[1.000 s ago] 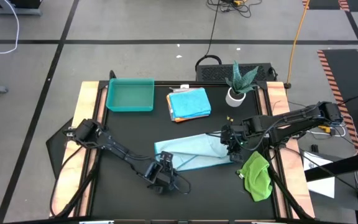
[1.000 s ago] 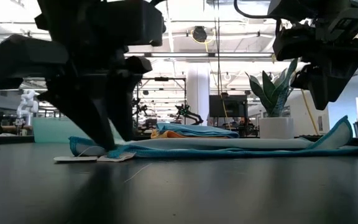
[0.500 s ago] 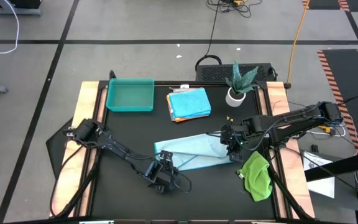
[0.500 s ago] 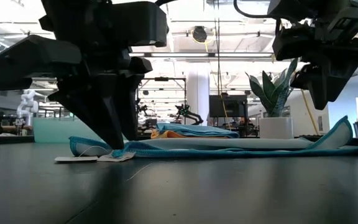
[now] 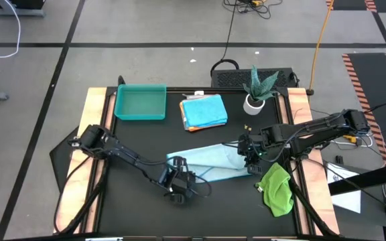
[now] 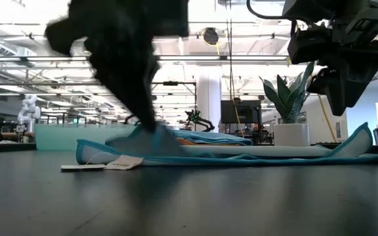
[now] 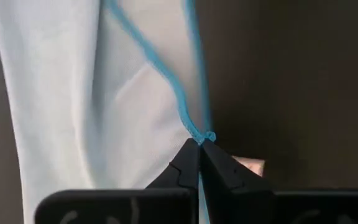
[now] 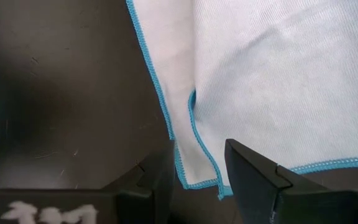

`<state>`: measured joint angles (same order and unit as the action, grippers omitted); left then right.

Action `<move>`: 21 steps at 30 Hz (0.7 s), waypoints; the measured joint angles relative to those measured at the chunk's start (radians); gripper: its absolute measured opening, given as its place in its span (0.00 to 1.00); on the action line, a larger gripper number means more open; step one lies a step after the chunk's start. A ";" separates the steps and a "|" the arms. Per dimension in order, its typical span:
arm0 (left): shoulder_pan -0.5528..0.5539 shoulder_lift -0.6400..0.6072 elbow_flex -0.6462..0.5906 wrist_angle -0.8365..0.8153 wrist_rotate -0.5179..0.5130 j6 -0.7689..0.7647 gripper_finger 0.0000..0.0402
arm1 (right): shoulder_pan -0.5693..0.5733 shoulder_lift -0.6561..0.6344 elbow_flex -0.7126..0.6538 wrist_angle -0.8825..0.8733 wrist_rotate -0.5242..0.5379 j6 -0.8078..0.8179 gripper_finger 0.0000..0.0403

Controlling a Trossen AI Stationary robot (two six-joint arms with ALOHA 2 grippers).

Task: Fold microfiber towels
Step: Fold the light blue microfiber towel

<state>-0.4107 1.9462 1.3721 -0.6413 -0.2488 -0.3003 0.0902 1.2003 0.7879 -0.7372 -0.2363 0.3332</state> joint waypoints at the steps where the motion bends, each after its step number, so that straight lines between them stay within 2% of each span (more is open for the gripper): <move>1: 0.000 -0.005 0.014 -0.008 0.005 0.015 0.01 | 0.000 0.000 0.000 0.001 0.000 0.000 0.33; 7: -0.009 -0.012 0.099 -0.204 0.020 0.039 0.01 | 0.000 0.000 0.000 0.000 0.000 -0.002 0.33; 12: -0.032 -0.013 0.107 -0.369 0.045 0.024 0.01 | 0.000 0.000 0.000 -0.001 0.000 -0.004 0.33; 17: -0.054 -0.013 0.107 -0.422 0.081 -0.002 0.01 | 0.000 0.000 0.000 0.000 0.000 -0.005 0.33; 21: -0.064 -0.013 0.107 -0.412 0.063 0.001 0.02 | 0.000 0.000 0.000 -0.006 0.000 0.000 0.33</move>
<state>-0.4744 1.9335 1.4796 -1.0528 -0.1856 -0.2996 0.0904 1.2003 0.7879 -0.7430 -0.2366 0.3330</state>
